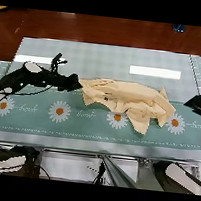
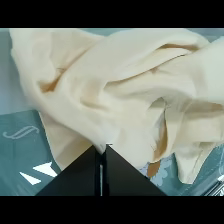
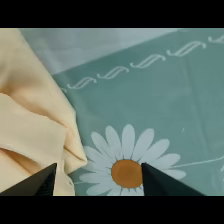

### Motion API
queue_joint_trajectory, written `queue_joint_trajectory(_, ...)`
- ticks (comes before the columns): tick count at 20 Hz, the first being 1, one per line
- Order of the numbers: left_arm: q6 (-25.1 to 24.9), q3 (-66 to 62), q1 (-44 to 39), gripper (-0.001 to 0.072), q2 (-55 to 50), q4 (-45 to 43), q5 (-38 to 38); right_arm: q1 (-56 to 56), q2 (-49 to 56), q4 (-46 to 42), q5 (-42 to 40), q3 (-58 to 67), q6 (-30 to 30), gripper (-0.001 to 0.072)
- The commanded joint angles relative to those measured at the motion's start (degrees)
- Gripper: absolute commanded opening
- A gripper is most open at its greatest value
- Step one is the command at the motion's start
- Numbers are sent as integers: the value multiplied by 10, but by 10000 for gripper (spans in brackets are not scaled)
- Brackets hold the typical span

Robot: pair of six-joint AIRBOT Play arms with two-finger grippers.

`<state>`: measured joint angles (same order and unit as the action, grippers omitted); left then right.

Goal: Fold the shirts.

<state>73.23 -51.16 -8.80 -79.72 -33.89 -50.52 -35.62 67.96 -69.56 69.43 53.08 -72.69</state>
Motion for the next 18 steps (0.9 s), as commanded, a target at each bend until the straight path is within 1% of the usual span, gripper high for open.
queue_joint_trajectory(1,-8,-5,6,24,18,1,-3,-21,2,41,-16,-72,26,605)
queue_joint_trajectory(6,-8,-5,6,23,18,1,-6,-12,37,225,-68,-136,108,603)
queue_joint_trajectory(8,-8,-5,6,23,18,1,-9,26,63,257,-86,-137,133,589)
queue_joint_trajectory(9,-8,-5,6,24,18,1,-9,49,71,265,-108,-137,136,531)
queue_joint_trajectory(10,-8,-5,6,23,18,1,-9,71,72,271,-137,-137,136,352)
queue_joint_trajectory(11,-9,-8,7,23,19,0,-10,87,70,279,-153,-132,136,147)
queue_joint_trajectory(12,-13,-15,7,23,21,1,-12,94,66,288,-150,-120,137,19)
queue_joint_trajectory(13,-21,-28,10,23,28,1,-14,93,60,296,-130,-101,140,19)
queue_joint_trajectory(16,-21,-102,32,23,67,1,-31,77,17,297,-35,1,150,19)
queue_joint_trajectory(18,-21,-174,52,23,108,1,-35,64,-31,313,-8,76,140,19)
